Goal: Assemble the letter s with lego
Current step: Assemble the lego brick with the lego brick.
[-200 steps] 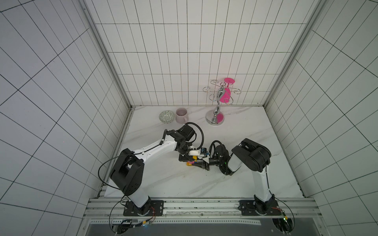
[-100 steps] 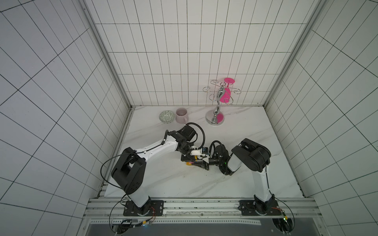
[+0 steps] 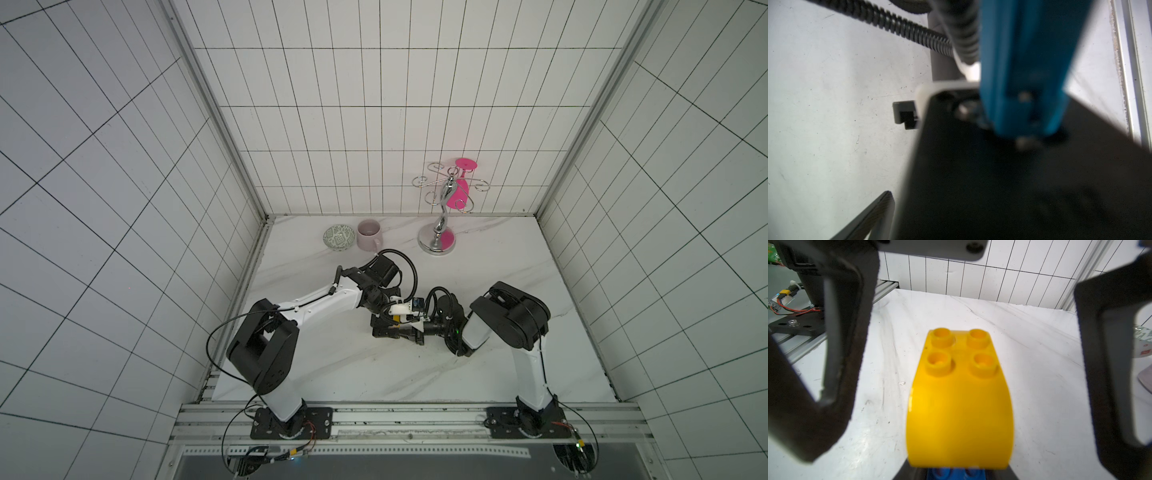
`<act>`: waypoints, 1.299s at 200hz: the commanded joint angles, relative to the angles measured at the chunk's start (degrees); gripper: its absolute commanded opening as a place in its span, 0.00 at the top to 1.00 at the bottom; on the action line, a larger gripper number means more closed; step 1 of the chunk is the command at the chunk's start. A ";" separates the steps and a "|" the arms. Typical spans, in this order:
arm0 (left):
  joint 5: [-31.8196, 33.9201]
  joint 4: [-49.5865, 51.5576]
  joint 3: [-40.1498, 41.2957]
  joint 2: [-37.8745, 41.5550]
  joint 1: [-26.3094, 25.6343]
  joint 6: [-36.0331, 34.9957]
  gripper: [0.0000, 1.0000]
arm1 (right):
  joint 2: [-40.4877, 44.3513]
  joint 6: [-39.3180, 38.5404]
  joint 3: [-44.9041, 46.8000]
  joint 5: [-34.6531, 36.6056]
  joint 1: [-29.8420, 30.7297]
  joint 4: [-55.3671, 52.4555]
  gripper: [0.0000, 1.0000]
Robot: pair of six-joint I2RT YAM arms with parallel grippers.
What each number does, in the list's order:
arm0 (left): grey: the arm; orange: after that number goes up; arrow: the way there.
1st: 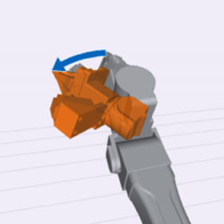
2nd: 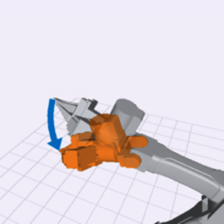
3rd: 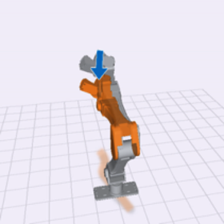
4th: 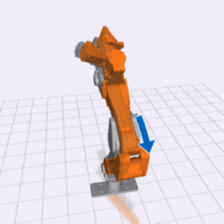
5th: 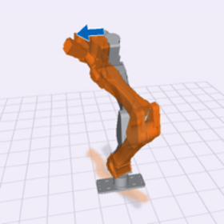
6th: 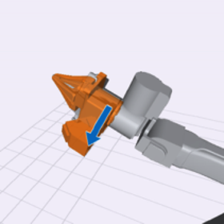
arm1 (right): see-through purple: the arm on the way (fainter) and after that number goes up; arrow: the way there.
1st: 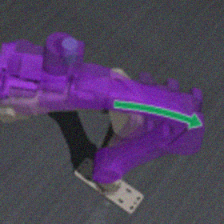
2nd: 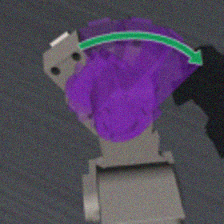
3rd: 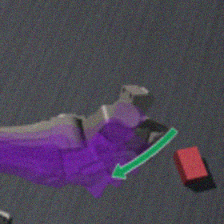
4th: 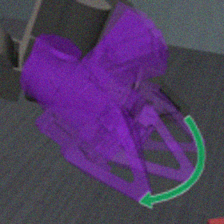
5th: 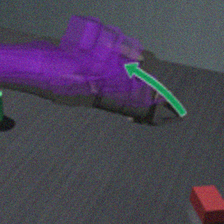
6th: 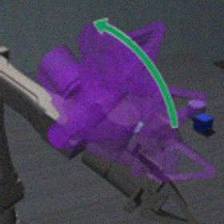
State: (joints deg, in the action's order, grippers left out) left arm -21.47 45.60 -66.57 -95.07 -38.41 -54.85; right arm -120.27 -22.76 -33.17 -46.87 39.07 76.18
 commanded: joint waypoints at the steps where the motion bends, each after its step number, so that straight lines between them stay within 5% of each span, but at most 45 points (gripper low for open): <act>1: 2.88 1.46 2.56 0.19 1.33 1.12 0.02 | -2.00 -3.62 0.16 4.23 1.32 -7.41 0.89; 38: 0.12 0.82 5.04 5.65 3.81 2.27 0.02 | -1.66 -3.91 0.06 4.16 1.25 -8.38 0.77; 126: -4.50 -4.95 13.53 20.90 11.11 7.21 0.02 | -0.69 -4.63 -0.05 3.72 1.27 -10.87 0.77; 235: -3.40 -7.18 16.60 23.96 12.57 9.12 0.02 | 0.12 -5.36 0.14 3.90 1.30 -12.57 0.45; 260: -3.32 -7.87 16.73 23.61 12.66 9.26 0.02 | 0.14 -5.36 0.14 4.07 1.28 -12.57 0.44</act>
State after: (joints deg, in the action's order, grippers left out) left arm -24.03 39.68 -50.46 -71.94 -26.06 -45.93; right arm -119.04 -25.93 -34.09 -44.03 40.14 69.19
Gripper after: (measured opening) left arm 0.981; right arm 0.554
